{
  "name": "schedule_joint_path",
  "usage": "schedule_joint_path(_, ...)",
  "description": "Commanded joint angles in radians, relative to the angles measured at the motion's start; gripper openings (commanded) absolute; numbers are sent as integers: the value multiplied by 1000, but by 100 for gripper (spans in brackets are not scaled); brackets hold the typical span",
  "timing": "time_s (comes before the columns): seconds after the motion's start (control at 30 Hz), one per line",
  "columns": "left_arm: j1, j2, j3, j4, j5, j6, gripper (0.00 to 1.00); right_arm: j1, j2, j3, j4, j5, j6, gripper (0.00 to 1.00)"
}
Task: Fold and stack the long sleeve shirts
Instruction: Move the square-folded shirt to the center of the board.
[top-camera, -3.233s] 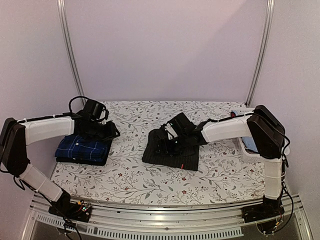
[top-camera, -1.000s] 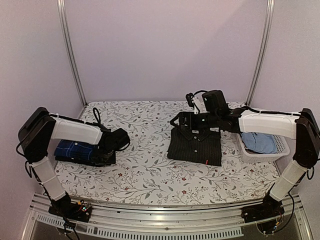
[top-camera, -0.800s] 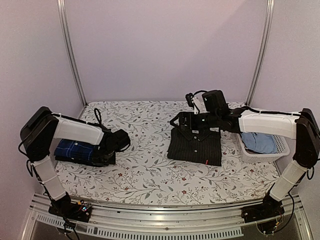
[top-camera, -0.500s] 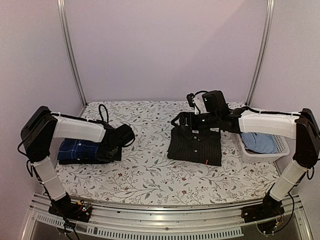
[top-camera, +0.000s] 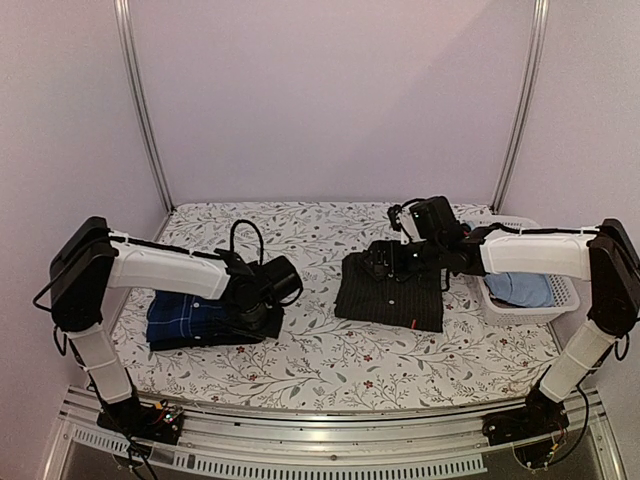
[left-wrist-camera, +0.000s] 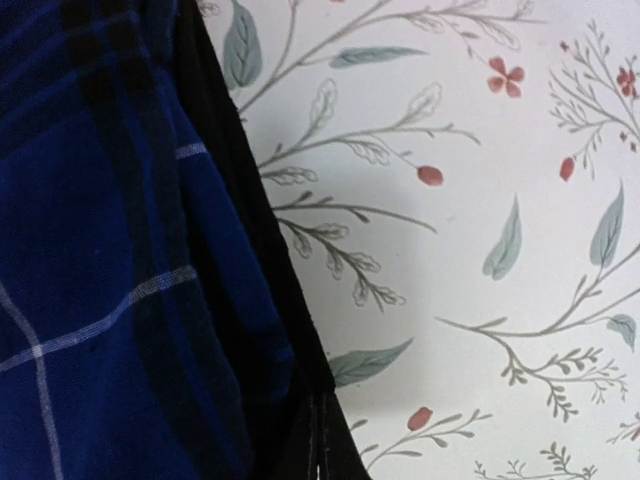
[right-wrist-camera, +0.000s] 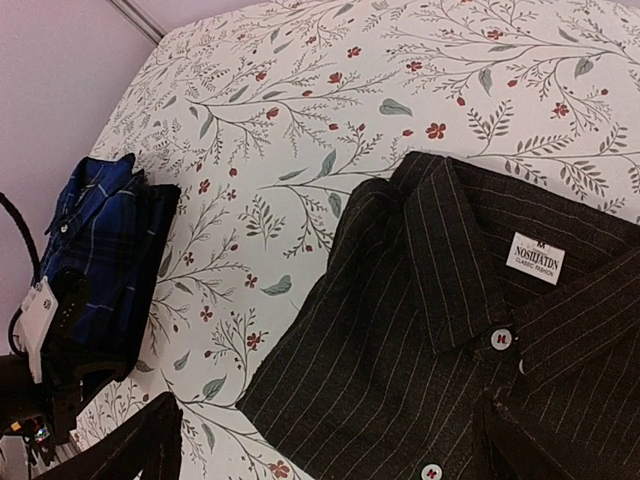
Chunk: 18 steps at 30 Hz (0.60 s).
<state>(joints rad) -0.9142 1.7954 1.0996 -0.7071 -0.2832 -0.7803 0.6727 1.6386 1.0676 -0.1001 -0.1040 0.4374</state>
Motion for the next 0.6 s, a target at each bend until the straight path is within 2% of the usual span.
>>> schedule_joint_path(0.0, -70, -32, -46, 41, 144, -5, 0, -4, -52, -49, -18, 41, 7, 99)
schedule_joint_path(0.13, -99, -45, -73, 61, 215, -10, 0, -7, -62, -74, -40, 65, 18, 99)
schedule_joint_path(0.17, -102, -51, -71, 66, 225, -11, 5, -8, -68, -78, -42, 72, 22, 99)
schedule_joint_path(0.2, -104, -57, -63, 67, 231, -8, 16, -8, -74, -82, -45, 79, 25, 99)
schedule_joint_path(0.27, -105, -73, -26, 63, 229, 6, 30, -13, -85, -86, -54, 96, 34, 99)
schedule_joint_path(0.33, -103, -82, 36, 47, 225, 24, 39, -19, -92, -86, -69, 98, 39, 99)
schedule_joint_path(0.47, -102, -88, 146, 34, 236, 53, 44, -29, -105, -87, -105, 183, 50, 99)
schedule_joint_path(0.57, -84, -74, 207, 65, 243, 70, 43, -39, -112, -84, -110, 194, 54, 99)
